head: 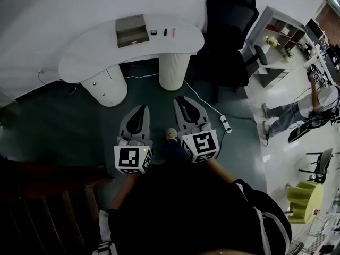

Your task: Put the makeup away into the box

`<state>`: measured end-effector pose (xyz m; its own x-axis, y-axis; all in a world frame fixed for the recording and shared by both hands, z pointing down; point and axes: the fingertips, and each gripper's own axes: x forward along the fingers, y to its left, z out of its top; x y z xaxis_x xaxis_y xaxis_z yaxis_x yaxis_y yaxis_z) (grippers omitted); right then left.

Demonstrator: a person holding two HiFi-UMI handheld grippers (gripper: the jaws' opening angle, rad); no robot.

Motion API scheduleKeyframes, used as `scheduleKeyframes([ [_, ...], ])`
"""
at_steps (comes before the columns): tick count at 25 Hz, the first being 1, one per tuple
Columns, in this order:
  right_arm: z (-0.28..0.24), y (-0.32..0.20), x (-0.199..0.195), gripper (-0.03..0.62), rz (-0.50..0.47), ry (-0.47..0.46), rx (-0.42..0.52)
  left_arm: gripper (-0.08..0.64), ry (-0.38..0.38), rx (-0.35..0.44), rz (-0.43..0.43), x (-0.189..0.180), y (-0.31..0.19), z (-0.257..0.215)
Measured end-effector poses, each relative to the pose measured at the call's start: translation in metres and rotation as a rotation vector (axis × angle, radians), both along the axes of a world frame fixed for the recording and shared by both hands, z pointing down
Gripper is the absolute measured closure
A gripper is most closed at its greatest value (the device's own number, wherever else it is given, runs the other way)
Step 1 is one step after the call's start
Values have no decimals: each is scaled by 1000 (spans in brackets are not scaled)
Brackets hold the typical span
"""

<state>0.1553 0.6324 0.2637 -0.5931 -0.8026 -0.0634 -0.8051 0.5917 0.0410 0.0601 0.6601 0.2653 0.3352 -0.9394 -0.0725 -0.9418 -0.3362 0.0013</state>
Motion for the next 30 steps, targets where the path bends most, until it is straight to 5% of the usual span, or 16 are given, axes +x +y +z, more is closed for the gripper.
scheduleKeyframes([
  [4,12,-42,-12,469,-37,15,-39,552,-2,-18,-8,-8,-41,5],
  [20,37,-260,-14,448,-93,78,-143,552,22,-58,-89,-21,-244,10],
  [30,40,-324,-21,446,-136,70,-139,554,14,-58,-118,-21,-306,8],
])
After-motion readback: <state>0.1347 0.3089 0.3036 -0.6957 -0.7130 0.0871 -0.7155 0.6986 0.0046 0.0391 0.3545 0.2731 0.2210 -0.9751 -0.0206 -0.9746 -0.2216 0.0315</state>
